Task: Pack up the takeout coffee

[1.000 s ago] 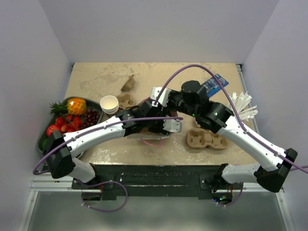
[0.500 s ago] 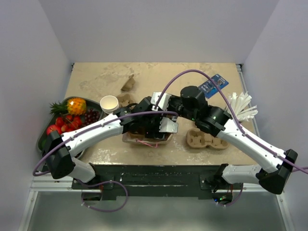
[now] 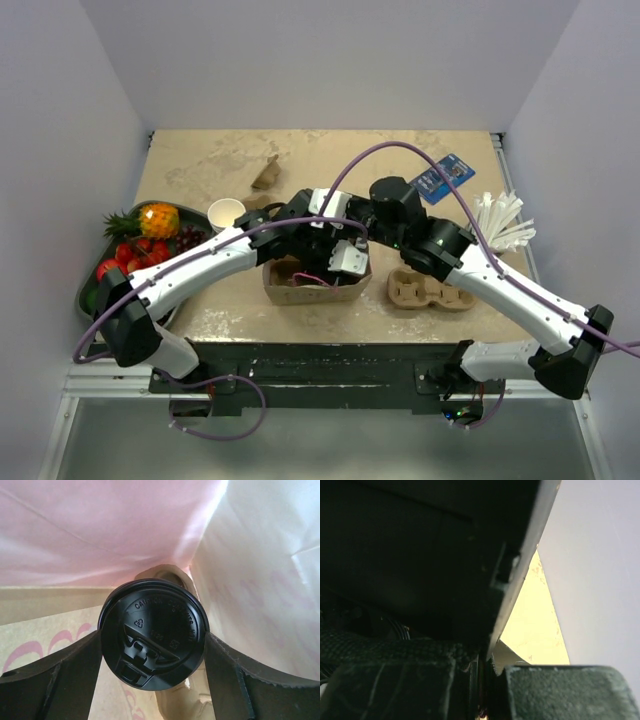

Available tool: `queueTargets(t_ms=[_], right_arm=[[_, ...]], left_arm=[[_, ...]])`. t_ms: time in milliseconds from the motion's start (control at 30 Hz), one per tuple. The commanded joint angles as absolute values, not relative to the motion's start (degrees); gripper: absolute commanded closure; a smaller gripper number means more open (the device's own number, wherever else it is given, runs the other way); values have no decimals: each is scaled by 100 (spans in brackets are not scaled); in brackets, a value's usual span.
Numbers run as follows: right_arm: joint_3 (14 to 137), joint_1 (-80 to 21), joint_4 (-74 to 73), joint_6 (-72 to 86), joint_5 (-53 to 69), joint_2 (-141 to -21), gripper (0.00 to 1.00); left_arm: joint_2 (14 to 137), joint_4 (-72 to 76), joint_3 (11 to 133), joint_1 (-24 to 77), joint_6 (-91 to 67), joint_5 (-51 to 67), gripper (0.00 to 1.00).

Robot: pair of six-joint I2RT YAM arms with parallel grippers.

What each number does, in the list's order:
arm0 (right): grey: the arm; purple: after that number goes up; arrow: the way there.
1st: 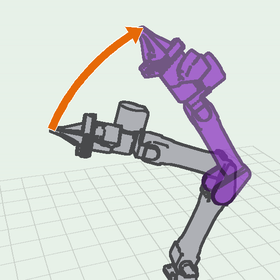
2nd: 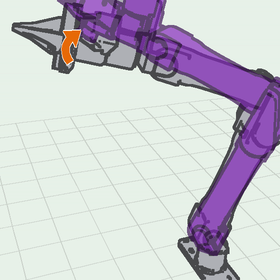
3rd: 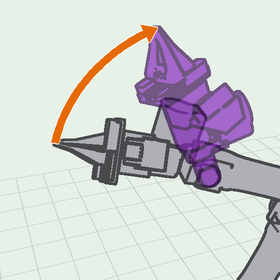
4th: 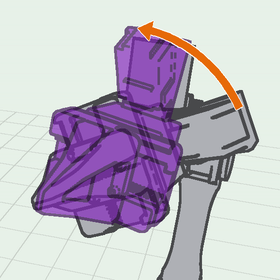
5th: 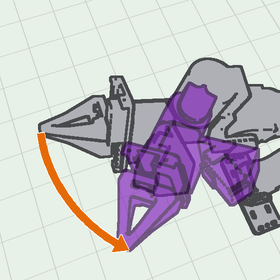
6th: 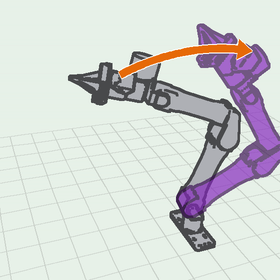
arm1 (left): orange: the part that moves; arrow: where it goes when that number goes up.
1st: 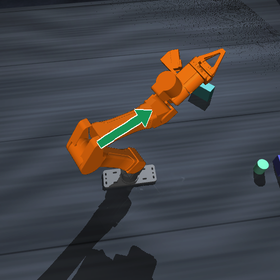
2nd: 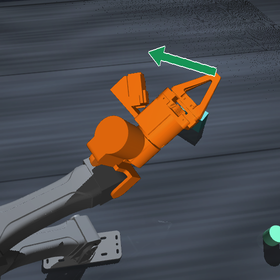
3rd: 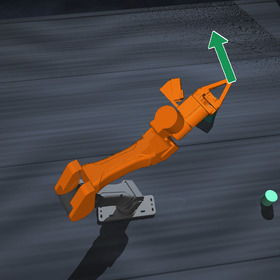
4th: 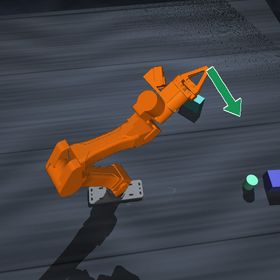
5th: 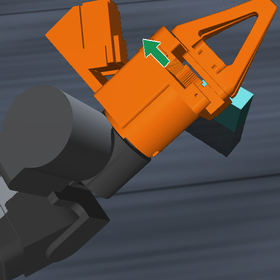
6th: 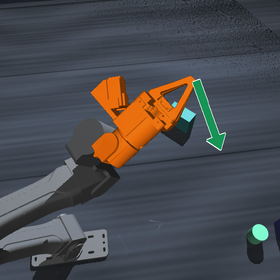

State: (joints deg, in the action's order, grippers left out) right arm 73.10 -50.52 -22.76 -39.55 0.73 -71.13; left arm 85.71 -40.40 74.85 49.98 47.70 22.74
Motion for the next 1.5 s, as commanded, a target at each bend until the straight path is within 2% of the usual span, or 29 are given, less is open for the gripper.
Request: queueTargets(t_ms=[0,67,100,133,167,200,267,400,467,767,867,1033,1100,1133,1233,1333,1467], right_arm=[[7602,-5256,-2180,-3473,193,-7321,93],[7742,-5195,-2319,-3375,368,-7365,87],[7908,-5160,-2399,-3349,421,-7417,80],[7988,-5150,-2469,-3340,457,-7522,80],[8033,-5133,-2548,-3322,492,-7550,80],[8059,-5107,-2549,-3314,466,-7559,88],[8051,-5089,-2496,-3313,352,-7567,90],[8182,-5001,-2575,-3209,439,-7655,71],[8209,-4949,-2654,-3155,570,-7725,66],[8165,-4878,-2681,-2962,896,-7752,65],[8165,-4747,-2619,-2796,1010,-7761,65],[8314,-4421,-2584,-2505,1283,-7883,65],[8376,-4342,-2566,-2409,1379,-7901,58],[8402,-4307,-2566,-2365,1406,-7927,48],[8735,-4035,-2566,-1848,1739,-8050,29],[9104,-3762,-2636,-1452,2187,-8226,19],[9605,-3490,-2725,-1038,2968,-8428,12]], left_arm=[[8719,-3472,7893,4922,4482,2145,53],[8710,-3454,7814,4904,4552,2022,53],[8710,-3358,7718,4904,4596,1969,53],[8684,-3279,7665,4896,4597,1899,53],[8684,-3191,7612,4878,4588,1768,54],[8692,-3069,7568,4878,4570,1714,54],[8754,-2997,7646,4843,4518,1618,55],[8912,-3355,8032,4790,4648,1871,56],[9052,-3664,8269,4799,4781,2108,56],[9975,-5361,9596,4799,5150,2276,60],[9967,-5213,9476,4790,5063,2338,59],[9546,-4053,8746,4790,4694,2320,58],[9440,-3711,8473,4790,4597,2311,58],[9431,-3648,8412,4790,4579,2338,58],[9474,-3551,8315,4781,4535,2364,58],[9501,-3472,8262,4772,4544,2390,58],[9536,-3331,8279,4746,4491,2400,58]])
